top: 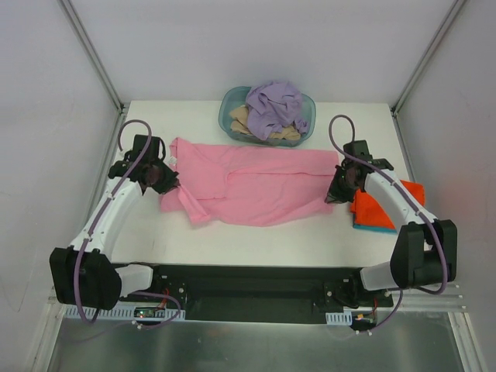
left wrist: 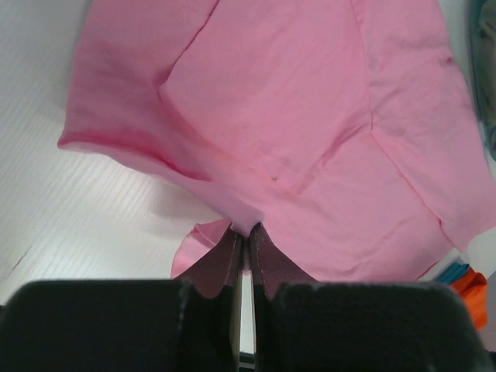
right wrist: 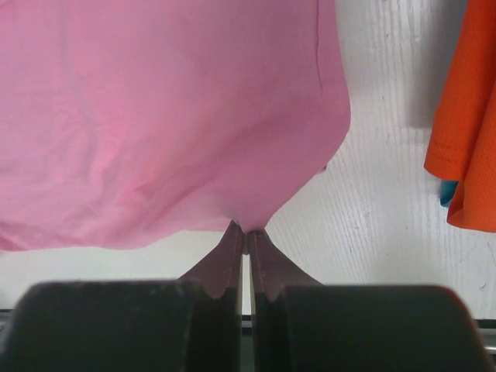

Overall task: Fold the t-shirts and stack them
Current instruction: Grap the side of the flattened tshirt closest away from the robot with both arms, then fold the other side of the tshirt into a rectangle

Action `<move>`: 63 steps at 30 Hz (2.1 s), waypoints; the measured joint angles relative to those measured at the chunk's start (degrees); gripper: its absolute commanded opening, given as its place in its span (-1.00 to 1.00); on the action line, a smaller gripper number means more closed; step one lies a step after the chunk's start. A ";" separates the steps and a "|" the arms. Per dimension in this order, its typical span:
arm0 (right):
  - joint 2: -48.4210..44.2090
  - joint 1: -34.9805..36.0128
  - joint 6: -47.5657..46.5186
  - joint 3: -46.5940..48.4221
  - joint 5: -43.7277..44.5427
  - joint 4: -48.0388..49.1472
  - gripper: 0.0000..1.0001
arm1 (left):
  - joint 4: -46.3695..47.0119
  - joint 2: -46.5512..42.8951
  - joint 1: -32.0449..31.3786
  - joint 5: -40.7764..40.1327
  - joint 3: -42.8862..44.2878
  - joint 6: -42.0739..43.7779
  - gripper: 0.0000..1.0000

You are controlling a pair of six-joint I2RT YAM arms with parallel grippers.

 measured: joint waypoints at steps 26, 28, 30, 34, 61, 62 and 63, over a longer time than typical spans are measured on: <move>16.13 -4.13 -3.89 18.49 1.44 -2.08 -0.99 | 3.23 22.62 5.16 2.16 20.26 4.31 -1.00; 17.84 -4.26 -4.20 19.93 1.42 -2.16 -0.99 | 3.23 24.37 5.51 2.51 21.97 4.50 -1.00; 19.23 -4.37 -4.39 21.27 1.44 -2.19 -0.99 | 3.26 26.01 5.53 2.60 23.65 4.92 -1.00; 21.38 -4.42 -4.76 23.61 1.51 -2.36 -0.97 | 3.26 29.86 5.88 2.91 27.61 5.75 -1.00; 20.17 -2.78 -10.71 21.94 0.44 -0.79 0.94 | 6.51 39.95 4.35 9.88 26.34 10.45 0.84; 18.78 -2.19 -10.78 21.05 0.09 -0.74 0.94 | 6.93 39.10 3.91 10.56 24.26 10.14 0.75; 17.68 -1.66 -10.86 20.31 -0.22 -0.61 0.94 | 6.93 38.47 3.45 11.30 22.29 9.92 0.46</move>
